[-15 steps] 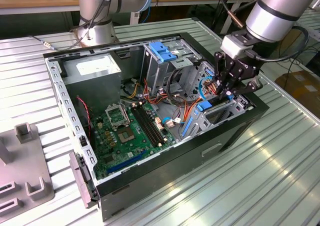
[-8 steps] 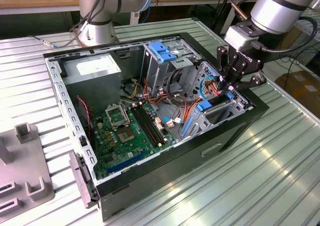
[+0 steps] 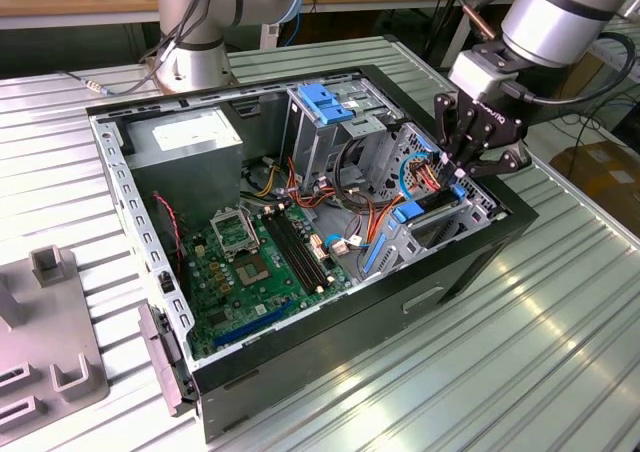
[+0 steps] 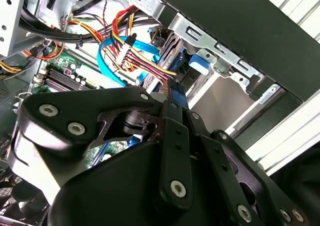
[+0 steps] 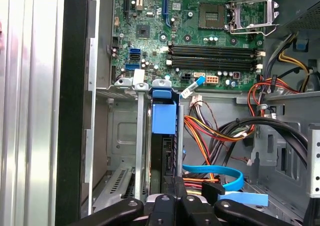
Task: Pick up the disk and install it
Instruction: 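Insert the second disk wire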
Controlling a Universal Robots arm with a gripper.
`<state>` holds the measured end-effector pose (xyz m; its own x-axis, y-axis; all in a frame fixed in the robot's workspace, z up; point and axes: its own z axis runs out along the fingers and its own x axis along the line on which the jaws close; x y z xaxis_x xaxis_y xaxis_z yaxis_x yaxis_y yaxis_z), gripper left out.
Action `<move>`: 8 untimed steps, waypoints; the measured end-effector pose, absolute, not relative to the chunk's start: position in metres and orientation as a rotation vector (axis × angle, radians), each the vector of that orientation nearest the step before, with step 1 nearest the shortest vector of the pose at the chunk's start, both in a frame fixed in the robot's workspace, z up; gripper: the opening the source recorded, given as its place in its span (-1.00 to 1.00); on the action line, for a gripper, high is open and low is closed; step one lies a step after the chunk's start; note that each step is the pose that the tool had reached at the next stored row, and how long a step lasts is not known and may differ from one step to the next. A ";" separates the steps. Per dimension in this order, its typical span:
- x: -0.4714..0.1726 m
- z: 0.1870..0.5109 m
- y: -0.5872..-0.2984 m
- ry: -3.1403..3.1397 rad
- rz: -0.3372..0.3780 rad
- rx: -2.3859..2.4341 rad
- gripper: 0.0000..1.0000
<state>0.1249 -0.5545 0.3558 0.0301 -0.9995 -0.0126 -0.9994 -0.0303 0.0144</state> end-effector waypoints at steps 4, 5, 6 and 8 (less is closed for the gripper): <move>0.125 0.357 -0.554 -2.186 -0.030 2.254 -0.80; 0.125 0.357 -0.554 -2.186 -0.030 2.253 -0.80; 0.125 0.357 -0.554 -2.186 -0.030 2.253 -0.80; 0.125 0.357 -0.554 -2.186 -0.030 2.253 -0.80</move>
<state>0.1249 -0.5545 0.3568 0.0301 -0.9995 -0.0125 -0.9994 -0.0303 0.0144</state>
